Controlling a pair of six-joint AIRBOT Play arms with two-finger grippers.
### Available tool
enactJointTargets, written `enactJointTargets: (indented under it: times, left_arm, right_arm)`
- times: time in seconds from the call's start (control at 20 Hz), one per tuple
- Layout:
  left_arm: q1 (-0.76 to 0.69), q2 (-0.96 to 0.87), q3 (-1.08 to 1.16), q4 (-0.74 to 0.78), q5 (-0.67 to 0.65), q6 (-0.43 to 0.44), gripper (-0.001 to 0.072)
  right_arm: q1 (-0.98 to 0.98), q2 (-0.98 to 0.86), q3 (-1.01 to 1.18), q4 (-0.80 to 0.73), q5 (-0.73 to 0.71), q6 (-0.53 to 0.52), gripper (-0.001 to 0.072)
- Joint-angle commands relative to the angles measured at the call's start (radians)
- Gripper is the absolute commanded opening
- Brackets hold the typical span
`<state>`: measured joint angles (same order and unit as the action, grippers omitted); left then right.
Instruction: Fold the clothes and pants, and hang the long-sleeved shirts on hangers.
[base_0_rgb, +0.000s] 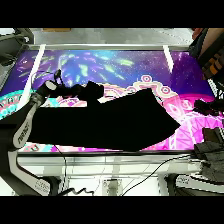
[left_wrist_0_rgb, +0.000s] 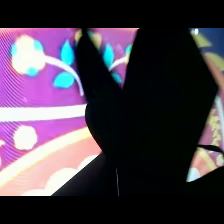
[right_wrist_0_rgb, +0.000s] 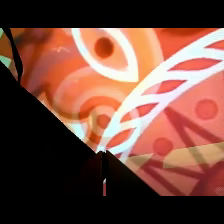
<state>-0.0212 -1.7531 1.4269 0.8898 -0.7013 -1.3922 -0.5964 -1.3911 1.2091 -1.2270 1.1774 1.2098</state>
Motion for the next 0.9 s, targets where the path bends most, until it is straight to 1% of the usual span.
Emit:
enactJointTargets:
  times: [0.0,0.1,0.3,0.35,0.5,0.75,0.85]
  left_arm:
    - [0.014,0.134,0.001,0.017,0.010,0.108,0.0010]
    - [0.014,0.231,0.001,0.100,0.010,0.117,0.0009]
    - [0.014,0.408,0.001,0.418,0.009,0.116,0.0009]
    - [0.014,0.443,0.001,0.515,0.009,0.107,0.0009]
    - [0.017,0.504,0.001,0.789,-0.003,0.037,0.0008]
    - [0.034,0.518,0.001,0.996,-0.061,-0.004,0.0008]
    - [0.043,0.518,0.001,1.092,-0.119,-0.083,0.0008]
  right_arm:
    - [0.000,0.000,0.000,0.000,0.001,0.000,0.0015]
    - [0.000,0.000,0.000,0.000,0.001,0.000,0.0016]
    - [0.000,0.000,0.000,-0.002,0.007,0.000,0.0016]
    - [0.000,0.000,0.000,-0.002,0.007,0.000,0.0015]
    - [0.000,0.000,0.000,-0.002,0.007,0.000,0.0016]
    - [0.000,0.000,0.000,-0.002,0.008,0.000,0.0015]
    - [0.000,0.000,0.000,-0.002,0.008,0.000,0.0016]
